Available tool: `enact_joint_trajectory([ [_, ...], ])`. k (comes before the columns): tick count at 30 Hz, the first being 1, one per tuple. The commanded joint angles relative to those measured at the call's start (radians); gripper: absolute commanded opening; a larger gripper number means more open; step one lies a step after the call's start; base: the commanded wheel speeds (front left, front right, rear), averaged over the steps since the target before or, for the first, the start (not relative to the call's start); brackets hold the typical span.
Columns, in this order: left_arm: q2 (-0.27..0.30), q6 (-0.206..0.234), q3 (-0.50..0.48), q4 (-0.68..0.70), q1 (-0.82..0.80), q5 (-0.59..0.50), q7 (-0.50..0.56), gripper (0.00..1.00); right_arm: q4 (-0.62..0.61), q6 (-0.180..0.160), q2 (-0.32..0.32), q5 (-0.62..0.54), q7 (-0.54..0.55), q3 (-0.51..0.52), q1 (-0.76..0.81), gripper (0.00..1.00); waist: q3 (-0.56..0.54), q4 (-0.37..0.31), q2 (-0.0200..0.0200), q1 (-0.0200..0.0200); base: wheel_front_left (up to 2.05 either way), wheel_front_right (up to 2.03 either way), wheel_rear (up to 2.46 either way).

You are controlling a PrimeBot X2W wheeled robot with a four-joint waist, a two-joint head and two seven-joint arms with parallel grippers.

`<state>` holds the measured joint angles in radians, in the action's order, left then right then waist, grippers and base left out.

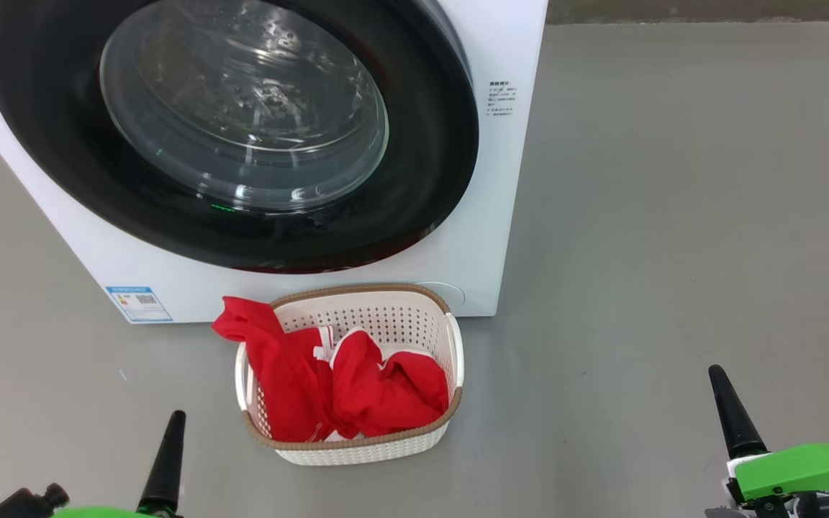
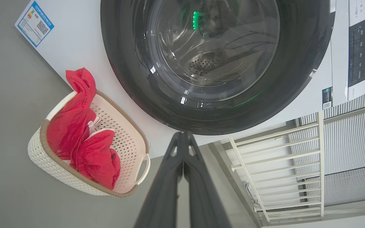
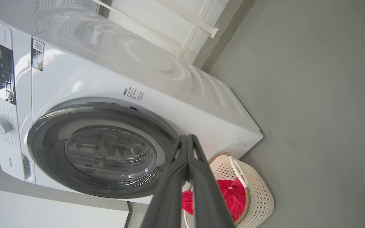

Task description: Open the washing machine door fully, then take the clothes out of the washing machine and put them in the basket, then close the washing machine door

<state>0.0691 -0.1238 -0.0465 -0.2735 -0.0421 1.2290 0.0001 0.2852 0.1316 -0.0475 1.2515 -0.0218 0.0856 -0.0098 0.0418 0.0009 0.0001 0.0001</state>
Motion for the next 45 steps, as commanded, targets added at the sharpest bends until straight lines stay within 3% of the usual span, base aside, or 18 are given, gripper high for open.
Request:
enact_joint_trajectory([
  [1, 0.008, -0.005, -0.030, 0.025, -0.040, 0.034, 0.008, 0.00, -0.030, -0.001, -0.018, 0.033, 0.008, -0.011, -0.048, 0.00, -0.002, 0.000, -0.0001, 0.0000, 0.00, 0.00, 0.00],
  [36, -0.013, -0.007, -0.060, 0.028, -0.065, 0.383, 0.107, 0.00, -0.042, -0.001, -0.024, 0.380, 0.111, -0.001, -0.095, 0.00, -0.038, -0.001, -0.0001, -0.0001, 0.00, 0.00, 0.00],
  [45, -0.014, -0.007, -0.061, 0.028, -0.065, 0.384, 0.108, 0.00, -0.042, -0.001, -0.022, 0.379, 0.114, 0.002, -0.096, 0.00, -0.039, -0.001, -0.0001, -0.0001, 0.00, 0.00, 0.00],
])
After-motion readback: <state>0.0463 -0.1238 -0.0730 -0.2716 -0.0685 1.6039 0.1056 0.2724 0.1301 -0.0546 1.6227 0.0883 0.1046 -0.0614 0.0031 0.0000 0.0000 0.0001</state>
